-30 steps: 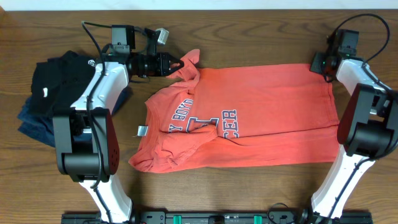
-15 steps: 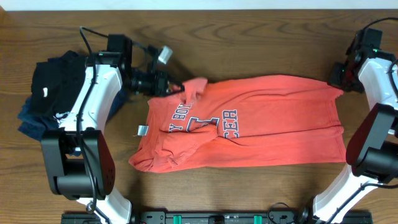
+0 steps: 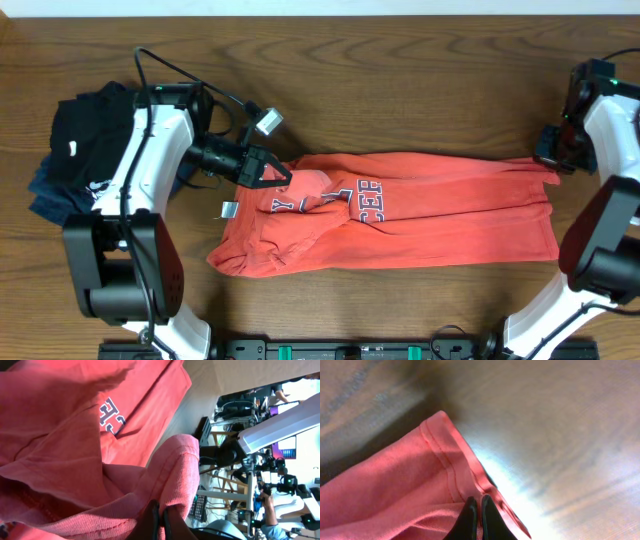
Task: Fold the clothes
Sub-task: 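Fold the shirt's top half down toward the bottom hem with both grippers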
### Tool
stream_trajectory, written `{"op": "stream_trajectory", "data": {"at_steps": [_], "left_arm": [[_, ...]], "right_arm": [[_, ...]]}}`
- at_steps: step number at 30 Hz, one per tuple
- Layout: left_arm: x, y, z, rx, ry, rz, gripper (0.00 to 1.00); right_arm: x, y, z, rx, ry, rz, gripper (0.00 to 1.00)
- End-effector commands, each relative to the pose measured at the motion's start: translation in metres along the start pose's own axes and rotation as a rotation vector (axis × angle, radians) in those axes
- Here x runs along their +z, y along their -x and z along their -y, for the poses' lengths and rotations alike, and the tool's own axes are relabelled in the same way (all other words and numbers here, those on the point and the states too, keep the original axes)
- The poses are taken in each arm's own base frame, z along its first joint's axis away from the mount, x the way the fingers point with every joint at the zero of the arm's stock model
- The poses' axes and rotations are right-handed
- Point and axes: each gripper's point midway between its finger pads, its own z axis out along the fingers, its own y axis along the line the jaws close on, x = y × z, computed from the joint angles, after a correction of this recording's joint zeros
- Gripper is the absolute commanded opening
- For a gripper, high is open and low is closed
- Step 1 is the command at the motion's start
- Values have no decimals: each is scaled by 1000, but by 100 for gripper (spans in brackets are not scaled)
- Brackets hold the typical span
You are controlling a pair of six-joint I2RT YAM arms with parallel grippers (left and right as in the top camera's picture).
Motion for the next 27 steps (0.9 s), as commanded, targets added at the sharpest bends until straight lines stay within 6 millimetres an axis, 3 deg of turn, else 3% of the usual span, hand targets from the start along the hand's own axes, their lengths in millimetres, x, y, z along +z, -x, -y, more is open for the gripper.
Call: {"op": "stream_trajectory", "data": {"at_steps": [1, 9, 27], "left_arm": [[-13, -2, 13, 57, 23, 26, 6], [-31, -11, 42, 74, 52, 63, 6], [-30, -49, 49, -79, 65, -78, 6]], "right_arm": [[-14, -5, 16, 45, -28, 10, 1], [-15, -24, 28, 25, -85, -68, 2], [-18, -48, 36, -4, -124, -164, 2]]}}
